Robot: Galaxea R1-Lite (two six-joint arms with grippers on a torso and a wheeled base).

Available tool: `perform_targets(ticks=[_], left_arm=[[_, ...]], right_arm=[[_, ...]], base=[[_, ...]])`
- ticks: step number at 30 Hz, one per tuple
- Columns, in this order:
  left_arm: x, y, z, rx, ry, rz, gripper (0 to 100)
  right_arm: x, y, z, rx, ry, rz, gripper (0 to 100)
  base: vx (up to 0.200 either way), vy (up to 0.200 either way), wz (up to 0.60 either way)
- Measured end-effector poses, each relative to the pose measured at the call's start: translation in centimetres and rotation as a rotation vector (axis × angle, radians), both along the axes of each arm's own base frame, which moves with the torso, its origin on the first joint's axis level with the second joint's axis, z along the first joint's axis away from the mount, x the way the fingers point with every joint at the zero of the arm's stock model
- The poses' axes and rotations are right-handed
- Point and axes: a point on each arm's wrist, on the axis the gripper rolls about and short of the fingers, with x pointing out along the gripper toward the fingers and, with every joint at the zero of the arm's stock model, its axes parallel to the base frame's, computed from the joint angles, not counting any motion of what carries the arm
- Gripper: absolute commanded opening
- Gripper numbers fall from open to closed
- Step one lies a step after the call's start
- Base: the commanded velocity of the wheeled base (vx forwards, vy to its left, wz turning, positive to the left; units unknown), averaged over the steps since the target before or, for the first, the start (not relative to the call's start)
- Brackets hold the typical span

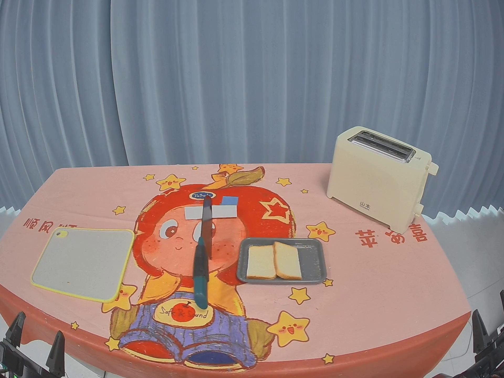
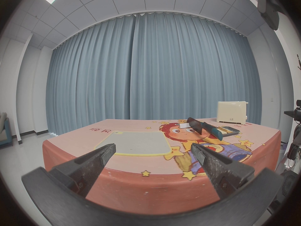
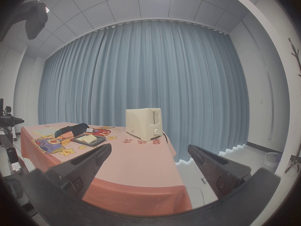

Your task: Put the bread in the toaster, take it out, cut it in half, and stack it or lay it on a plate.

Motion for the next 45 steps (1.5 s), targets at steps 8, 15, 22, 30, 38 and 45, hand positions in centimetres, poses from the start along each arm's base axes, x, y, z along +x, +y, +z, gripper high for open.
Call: perform_targets(ticks=[8,15,22,30,38,45], left_arm=[[0.00,0.00,0.00,0.000,0.000,0.000,100],[0.00,0.00,0.00,0.000,0.000,0.000,100],[0.00,0.00,0.01,0.000,-0.001,0.000,100],[0.00,0.00,0.01,0.000,-0.001,0.001,100],[0.00,-0.01,0.01,-0.001,-0.001,-0.001,100],[0.00,-0.01,0.01,-0.001,-0.001,-0.001,100]], right_arm=[[0.00,0.00,0.00,0.000,0.000,0.000,100],[0.00,0.00,0.02,0.000,-0.001,0.000,100],[0.00,0.00,0.02,0.000,-0.001,0.001,100],[0.00,0.00,0.01,0.000,0.000,-0.001,100],[0.00,0.00,0.01,0.000,0.000,0.000,100],[0.00,0.00,0.01,0.000,0.000,0.000,100]], base=[[0.000,0.200,0.00],[0.000,0.200,0.00],[0.000,0.057,0.00],[0.000,0.000,0.00],[0.000,0.000,0.00],[0.000,0.000,0.00]])
